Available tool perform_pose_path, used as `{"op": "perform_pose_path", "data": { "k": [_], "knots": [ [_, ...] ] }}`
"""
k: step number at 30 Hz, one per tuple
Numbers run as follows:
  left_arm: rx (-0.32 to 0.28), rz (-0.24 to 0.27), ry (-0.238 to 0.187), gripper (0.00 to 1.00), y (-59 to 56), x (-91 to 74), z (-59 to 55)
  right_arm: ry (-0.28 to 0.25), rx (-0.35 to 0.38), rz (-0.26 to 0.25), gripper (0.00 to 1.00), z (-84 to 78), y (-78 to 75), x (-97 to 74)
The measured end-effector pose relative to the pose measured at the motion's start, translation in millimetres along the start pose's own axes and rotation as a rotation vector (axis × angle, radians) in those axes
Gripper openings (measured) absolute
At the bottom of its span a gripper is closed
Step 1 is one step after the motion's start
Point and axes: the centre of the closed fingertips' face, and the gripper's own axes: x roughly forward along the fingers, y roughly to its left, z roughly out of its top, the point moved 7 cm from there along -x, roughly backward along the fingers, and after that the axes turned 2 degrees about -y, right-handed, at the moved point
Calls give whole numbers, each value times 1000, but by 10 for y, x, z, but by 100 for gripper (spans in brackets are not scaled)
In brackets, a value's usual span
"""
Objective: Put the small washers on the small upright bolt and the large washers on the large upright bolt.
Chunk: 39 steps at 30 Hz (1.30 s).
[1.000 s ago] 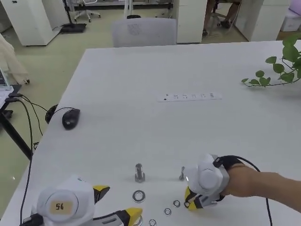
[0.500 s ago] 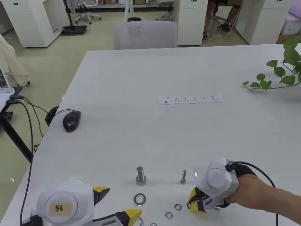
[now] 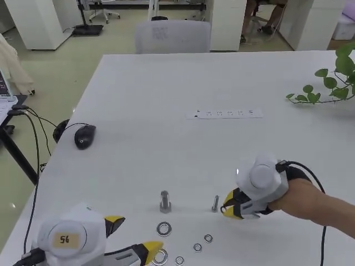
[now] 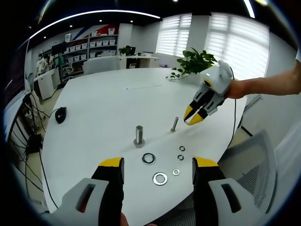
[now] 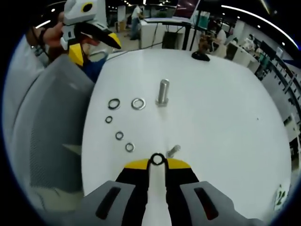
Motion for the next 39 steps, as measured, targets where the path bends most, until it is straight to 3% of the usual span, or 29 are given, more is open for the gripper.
{"op": "perform_pose_path", "data": {
  "k": [8, 20, 39],
  "knots": [
    [0, 0, -8, 58, -13, 0, 20, 30, -29, -3, 13, 144, -220, -9],
    [-7, 18, -9, 58, 40, -51, 1, 85, -55, 33, 13, 147, -236, 133],
    [-7, 20, -5, 58, 40, -57, -11, 128, -70, 46, 13, 88, -249, 253]
  ]
}}
